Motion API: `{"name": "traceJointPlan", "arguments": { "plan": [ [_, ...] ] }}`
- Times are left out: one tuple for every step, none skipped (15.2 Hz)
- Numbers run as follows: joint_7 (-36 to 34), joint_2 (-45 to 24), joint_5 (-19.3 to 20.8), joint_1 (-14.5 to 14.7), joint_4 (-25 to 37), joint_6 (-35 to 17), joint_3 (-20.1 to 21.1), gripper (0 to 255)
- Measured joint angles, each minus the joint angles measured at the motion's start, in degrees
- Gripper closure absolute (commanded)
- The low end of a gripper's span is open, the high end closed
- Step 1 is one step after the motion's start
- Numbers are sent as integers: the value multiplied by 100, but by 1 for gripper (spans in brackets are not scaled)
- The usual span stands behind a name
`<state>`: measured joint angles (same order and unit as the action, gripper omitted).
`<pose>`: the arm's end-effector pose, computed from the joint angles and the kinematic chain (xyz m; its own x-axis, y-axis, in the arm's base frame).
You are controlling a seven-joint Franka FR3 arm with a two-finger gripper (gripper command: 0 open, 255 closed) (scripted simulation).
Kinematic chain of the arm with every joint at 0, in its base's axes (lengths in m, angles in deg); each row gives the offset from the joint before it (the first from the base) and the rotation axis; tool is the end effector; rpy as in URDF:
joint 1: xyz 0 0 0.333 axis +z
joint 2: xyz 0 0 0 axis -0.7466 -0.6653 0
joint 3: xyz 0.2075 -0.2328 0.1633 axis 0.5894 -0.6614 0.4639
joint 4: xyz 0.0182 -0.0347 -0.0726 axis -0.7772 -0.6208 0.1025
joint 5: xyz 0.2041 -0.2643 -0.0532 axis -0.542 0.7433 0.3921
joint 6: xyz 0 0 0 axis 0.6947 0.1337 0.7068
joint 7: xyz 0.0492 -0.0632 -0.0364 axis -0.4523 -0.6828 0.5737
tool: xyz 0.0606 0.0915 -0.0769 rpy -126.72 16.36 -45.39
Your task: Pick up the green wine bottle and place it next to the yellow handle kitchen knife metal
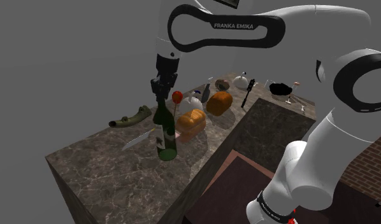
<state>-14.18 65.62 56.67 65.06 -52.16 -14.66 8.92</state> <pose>0.4664 0.1615 0.5840 0.9644 0.2604 0.0455 0.2607 -0.9654 0.0004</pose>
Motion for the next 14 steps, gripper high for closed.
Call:
{"name": "traceJointPlan", "arguments": {
  "plan": [
    [-17, 1, 0, 7, -66, -65, 8, 255],
    [-23, -3, 1, 10, -130, -134, 11, 255],
    [-32, -26, 2, 13, -176, -202, 15, 255],
    [-34, -40, 2, 14, -230, -270, 16, 255],
    [-27, -32, 1, 11, -322, -353, 12, 255],
    [-27, -40, 2, 10, -394, -433, 12, 255],
    [-26, -35, 1, 10, -471, -505, 12, 255],
    [-30, -33, 2, 11, -548, -580, 13, 255],
    [-30, -38, 3, 11, -629, -666, 13, 255],
    [-25, -34, 3, 9, -709, -742, 11, 255],
    [-38, -58, 4, 15, -754, -811, 17, 255],
    [-37, -66, 4, 14, -830, -894, 17, 255],
    [-32, -68, 4, 12, -892, -958, 14, 255],
    [-31, -99, 6, 11, -947, -1044, 14, 255]
  ]
}}
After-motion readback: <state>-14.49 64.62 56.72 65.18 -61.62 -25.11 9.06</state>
